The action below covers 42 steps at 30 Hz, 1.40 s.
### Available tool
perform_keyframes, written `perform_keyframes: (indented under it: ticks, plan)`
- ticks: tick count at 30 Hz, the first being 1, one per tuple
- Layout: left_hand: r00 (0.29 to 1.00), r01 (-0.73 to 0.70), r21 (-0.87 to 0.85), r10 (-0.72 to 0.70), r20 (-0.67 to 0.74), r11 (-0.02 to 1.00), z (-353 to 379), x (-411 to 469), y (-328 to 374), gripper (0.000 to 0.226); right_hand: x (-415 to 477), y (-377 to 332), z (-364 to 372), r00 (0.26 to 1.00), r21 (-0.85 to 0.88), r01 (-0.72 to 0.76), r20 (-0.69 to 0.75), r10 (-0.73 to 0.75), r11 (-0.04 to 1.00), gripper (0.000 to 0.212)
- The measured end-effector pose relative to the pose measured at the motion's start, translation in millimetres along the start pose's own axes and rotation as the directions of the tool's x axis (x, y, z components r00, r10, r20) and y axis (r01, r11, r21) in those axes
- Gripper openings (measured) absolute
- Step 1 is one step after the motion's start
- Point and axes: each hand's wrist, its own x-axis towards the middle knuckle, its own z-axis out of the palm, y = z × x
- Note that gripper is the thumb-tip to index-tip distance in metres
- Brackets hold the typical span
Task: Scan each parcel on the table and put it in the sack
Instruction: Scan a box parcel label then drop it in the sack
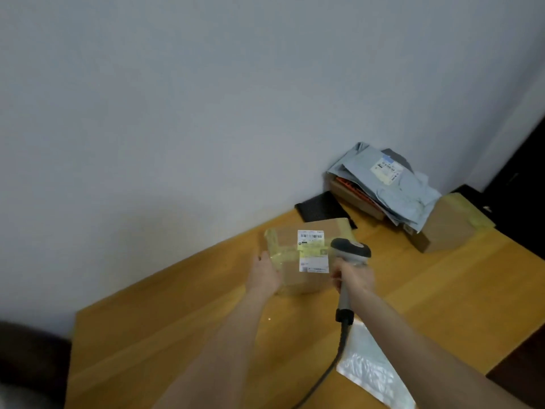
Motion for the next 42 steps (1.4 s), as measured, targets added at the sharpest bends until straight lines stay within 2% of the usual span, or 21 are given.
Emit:
perform_keyframes:
  ticks: [4,6,12,17,21,22,27,33,36,40,42]
  plan:
    - [0.987,0.157,-0.151,-0.16,-0.011,0.976,30.5,32.0,4.1,0.067,52.1,-9.2,-10.7,0.998,-0.124,0.041,-0.04,-0.047,0.991,0.02]
    - [0.972,0.23,-0.239,-0.233,0.018,0.943,40.1,46.2,2.6,0.069,70.3,-9.9,-9.5,0.999,-0.129,0.042,-0.026,-0.046,0.991,0.024]
    - [0.921,0.388,-0.529,-0.335,0.199,0.754,50.9,63.4,-2.4,0.047,94.1,-9.3,0.0,0.999,-0.056,-0.002,0.034,0.004,0.998,0.025]
    - [0.927,0.316,-0.675,-0.369,0.07,0.666,20.1,45.9,-28.4,0.036,73.3,-6.8,13.9,0.996,-0.093,0.023,0.084,-0.015,0.995,0.023]
    - [0.92,0.306,-0.826,-0.371,0.127,0.475,-21.5,18.5,-62.6,0.029,34.9,-7.7,34.0,0.986,-0.079,0.058,0.161,-0.045,0.995,0.02]
    - [0.925,0.29,-0.842,-0.359,0.125,0.455,-32.5,10.1,-72.5,0.028,23.7,-8.0,39.3,0.982,-0.082,0.072,0.18,-0.056,0.994,0.02]
    - [0.935,0.262,-0.863,-0.335,0.116,0.432,-80.5,-31.5,-123.1,0.047,-37.8,-5.9,65.0,0.952,-0.046,0.188,0.256,-0.171,0.981,0.024]
    - [0.953,0.292,-0.875,-0.194,0.232,0.386,-129.2,-95.1,-192.4,0.058,-112.8,8.5,89.8,0.925,-0.047,0.261,0.298,-0.236,0.964,0.024]
    - [0.959,0.256,-0.902,-0.209,0.192,0.348,-137.5,-117.5,-223.0,0.059,-149.7,20.2,101.7,0.919,-0.06,0.271,0.312,-0.24,0.961,0.025]
    - [0.962,0.205,-0.925,-0.237,0.132,0.32,-137.6,-137.0,-245.1,0.058,-199.4,37.2,109.4,0.871,-0.054,0.43,0.289,-0.398,0.901,0.03]
    - [0.965,0.179,-0.933,-0.242,0.104,0.312,-135.7,-142.5,-251.2,0.062,-220.7,43.9,108.4,0.845,-0.049,0.456,0.339,-0.414,0.889,0.023]
